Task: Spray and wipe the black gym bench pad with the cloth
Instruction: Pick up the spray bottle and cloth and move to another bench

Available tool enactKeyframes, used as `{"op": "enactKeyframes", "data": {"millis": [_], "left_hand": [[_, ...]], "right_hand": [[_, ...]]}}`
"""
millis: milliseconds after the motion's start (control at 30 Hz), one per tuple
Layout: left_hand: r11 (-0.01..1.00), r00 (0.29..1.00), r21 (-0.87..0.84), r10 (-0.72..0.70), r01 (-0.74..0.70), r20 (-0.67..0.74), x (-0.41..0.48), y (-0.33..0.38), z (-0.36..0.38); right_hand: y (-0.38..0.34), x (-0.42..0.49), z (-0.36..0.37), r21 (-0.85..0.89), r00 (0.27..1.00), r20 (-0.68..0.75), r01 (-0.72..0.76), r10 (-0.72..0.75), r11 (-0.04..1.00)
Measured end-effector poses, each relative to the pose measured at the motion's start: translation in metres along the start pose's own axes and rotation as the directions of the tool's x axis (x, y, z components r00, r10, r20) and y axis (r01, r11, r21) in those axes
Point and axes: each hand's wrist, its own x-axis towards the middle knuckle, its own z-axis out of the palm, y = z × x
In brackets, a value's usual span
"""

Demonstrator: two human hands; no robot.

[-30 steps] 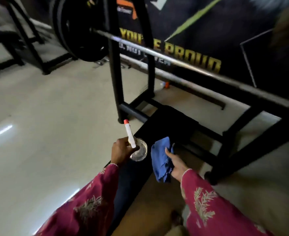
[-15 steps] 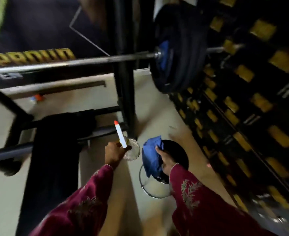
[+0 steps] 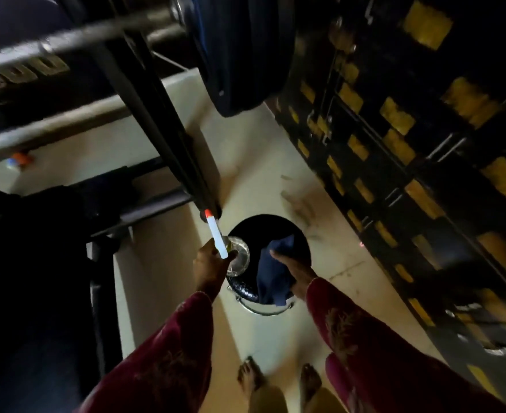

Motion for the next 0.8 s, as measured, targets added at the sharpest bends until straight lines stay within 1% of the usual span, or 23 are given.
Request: {"op": "enactKeyframes", "data": {"millis": [100,167,233,333,433,467,567,667,700,800], "left_hand": [[0.999,1.0,0.036,0.024,-0.025,0.008,0.028,-0.022,0.025],[0.997,0.998,0.045,0.058,-0.059,0.019,0.043,-0.034,0.036],[0.996,0.995,0.0,0.093,-0.093,0.046,0.052,-0.04,0.043],[0.993,0.993,-0.044,0.109,-0.108,0.039,0.064,-0.051,0.051],[0.995,0.995,-0.044,0.091,-0.089,0.046,0.072,-0.062,0.058],[0.994,0.994,-0.037,0.101,-0.1,0.051,0.075,-0.065,0.06],[0.992,0.989,-0.004,0.123,-0.123,0.081,0.077,-0.068,0.067],[0.988,0.986,0.048,0.143,-0.147,0.084,0.077,-0.071,0.074],[0.99,0.988,0.055,0.124,-0.13,0.092,0.077,-0.072,0.078],[0.994,0.989,0.032,0.097,-0.101,0.114,0.071,-0.074,0.085]], "right_hand": [[0.009,0.044,0.004,-0.083,0.999,-0.029,-0.033,0.031,0.996],[0.014,0.077,0.002,-0.149,0.998,0.022,-0.062,0.066,0.987],[0.018,0.108,-0.01,-0.191,0.996,0.053,-0.056,0.067,0.98],[0.027,0.14,-0.037,-0.253,0.996,-0.086,-0.035,0.013,0.967],[0.052,0.162,-0.053,-0.291,0.978,-0.203,-0.097,0.037,0.952],[0.062,0.169,-0.056,-0.33,0.971,-0.237,-0.101,0.021,0.938],[0.082,0.191,-0.065,-0.364,0.961,-0.276,-0.069,-0.037,0.929],[0.072,0.18,-0.062,-0.389,0.947,-0.315,-0.069,-0.063,0.919],[0.069,0.175,-0.061,-0.407,0.944,-0.317,-0.054,-0.086,0.912],[0.063,0.162,-0.059,-0.367,0.94,-0.329,-0.041,-0.089,0.929]]}}
